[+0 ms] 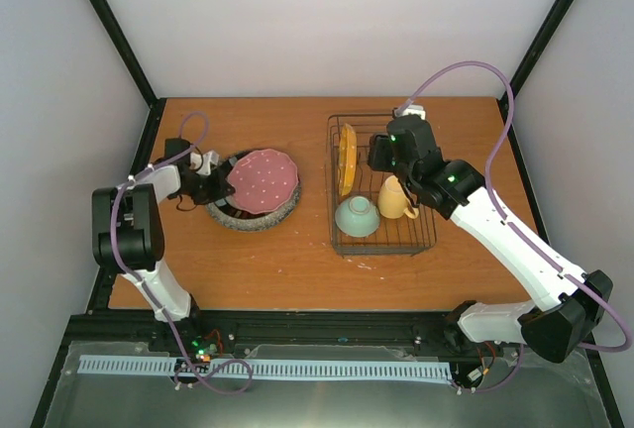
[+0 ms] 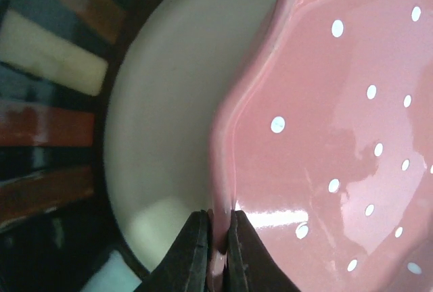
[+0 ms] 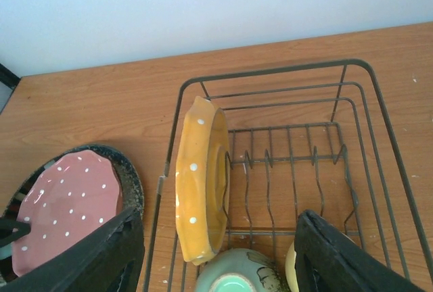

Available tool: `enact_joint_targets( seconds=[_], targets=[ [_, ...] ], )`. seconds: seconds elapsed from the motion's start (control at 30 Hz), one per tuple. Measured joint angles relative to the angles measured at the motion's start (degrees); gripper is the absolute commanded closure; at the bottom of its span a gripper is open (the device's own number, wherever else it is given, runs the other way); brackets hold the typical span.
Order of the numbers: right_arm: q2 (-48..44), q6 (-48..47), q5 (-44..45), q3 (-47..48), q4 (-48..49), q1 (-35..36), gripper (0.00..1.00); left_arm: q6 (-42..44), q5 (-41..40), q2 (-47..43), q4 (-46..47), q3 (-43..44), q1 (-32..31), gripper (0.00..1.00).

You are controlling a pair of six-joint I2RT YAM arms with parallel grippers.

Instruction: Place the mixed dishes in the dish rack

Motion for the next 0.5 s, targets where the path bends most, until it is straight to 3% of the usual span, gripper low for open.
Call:
enact_joint_targets(
  seconds=[0.1,0.33,0.5],
  targets=[
    [-0.3,-0.5,-1.2,-0.2,1.2,0.0,0.23,-0.1,0.6,-2.8,0.0,-0.1,-0.3,1.0],
    [-1.4,-1.6,-7.4,-0.3,5.2,-0.1,0.18,-1.3,4.7,-10.2,0.3,1.2,-0.3,0.99],
    [0.2,-2.2,-18.6,-0.1,8.0,-1.3,0.17,-2.3,6.6,-13.2,0.3,3.3,-0.3,0.99]
  ],
)
